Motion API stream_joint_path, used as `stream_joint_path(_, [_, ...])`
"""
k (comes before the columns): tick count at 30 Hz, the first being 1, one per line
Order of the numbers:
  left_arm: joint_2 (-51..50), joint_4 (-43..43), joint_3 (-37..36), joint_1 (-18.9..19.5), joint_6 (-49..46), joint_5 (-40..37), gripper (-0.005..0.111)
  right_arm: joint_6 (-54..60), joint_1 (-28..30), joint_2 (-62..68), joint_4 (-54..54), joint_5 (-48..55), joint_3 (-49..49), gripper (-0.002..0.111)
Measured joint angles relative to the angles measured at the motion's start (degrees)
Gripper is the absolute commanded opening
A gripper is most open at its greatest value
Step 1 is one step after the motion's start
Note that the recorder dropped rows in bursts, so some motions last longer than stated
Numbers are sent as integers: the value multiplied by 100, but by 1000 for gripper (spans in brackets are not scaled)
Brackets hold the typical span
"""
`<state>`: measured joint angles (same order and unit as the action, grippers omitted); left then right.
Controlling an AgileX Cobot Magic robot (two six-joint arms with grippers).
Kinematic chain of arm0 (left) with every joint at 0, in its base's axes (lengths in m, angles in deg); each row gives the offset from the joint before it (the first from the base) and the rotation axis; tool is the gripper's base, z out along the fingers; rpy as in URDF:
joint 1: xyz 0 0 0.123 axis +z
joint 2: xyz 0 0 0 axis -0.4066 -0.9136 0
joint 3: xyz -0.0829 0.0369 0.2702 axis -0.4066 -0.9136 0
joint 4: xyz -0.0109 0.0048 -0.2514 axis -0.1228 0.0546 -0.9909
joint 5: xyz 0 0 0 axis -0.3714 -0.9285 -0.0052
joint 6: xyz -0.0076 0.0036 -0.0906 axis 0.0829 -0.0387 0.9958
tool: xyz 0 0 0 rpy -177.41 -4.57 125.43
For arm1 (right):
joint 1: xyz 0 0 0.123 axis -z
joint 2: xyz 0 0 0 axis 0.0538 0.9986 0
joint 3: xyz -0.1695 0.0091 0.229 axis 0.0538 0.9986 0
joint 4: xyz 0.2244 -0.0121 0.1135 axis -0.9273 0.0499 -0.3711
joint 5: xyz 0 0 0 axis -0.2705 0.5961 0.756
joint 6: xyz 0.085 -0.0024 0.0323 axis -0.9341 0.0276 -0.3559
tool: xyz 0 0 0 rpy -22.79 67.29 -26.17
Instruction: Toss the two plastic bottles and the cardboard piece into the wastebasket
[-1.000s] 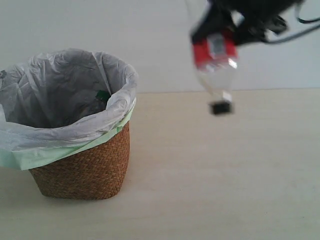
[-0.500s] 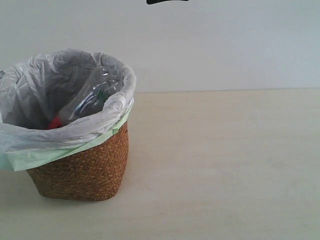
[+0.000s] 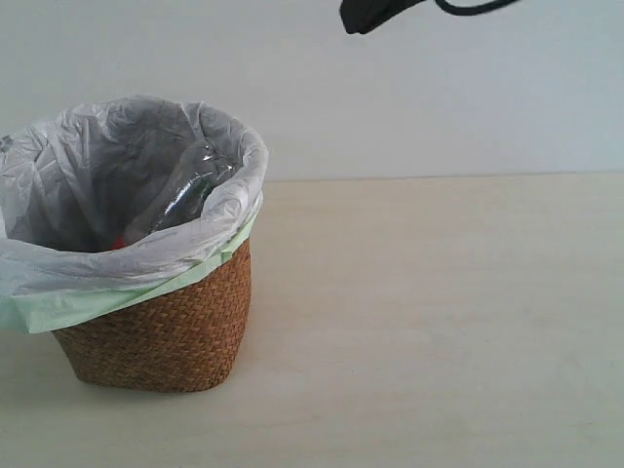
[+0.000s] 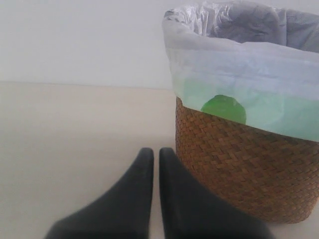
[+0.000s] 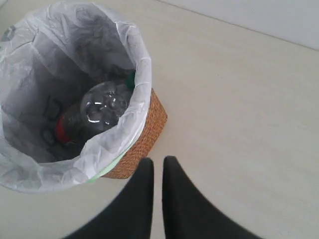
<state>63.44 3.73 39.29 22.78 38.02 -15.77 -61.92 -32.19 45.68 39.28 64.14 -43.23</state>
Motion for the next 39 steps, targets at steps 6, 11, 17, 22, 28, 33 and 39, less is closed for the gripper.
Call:
stream_joint_path(6, [0, 0, 0, 0, 0, 0, 4, 69, 0, -2691, 240, -2247, 3138, 2])
stream_joint_path(11, [0, 0, 0, 0, 0, 0, 4, 100, 0, -4705, 317, -3430, 4719, 2])
stream_joint_path(17, [0, 0, 0, 0, 0, 0, 4, 100, 0, -6567, 397, -3946, 5810, 3])
stream_joint_path(22, [0, 0, 0, 0, 0, 0, 4, 100, 0, -7905, 420, -3932, 6519, 3])
stream_joint_path(28, [0, 0, 0, 0, 0, 0, 4, 100, 0, -8621, 420, -3468, 6584, 3])
stream_joint_path(33, [0, 0, 0, 0, 0, 0, 4, 100, 0, -8907, 420, -3389, 6584, 3])
stream_joint_path(39, [0, 0, 0, 0, 0, 0, 4, 87, 0, -8934, 420, -3375, 6584, 3])
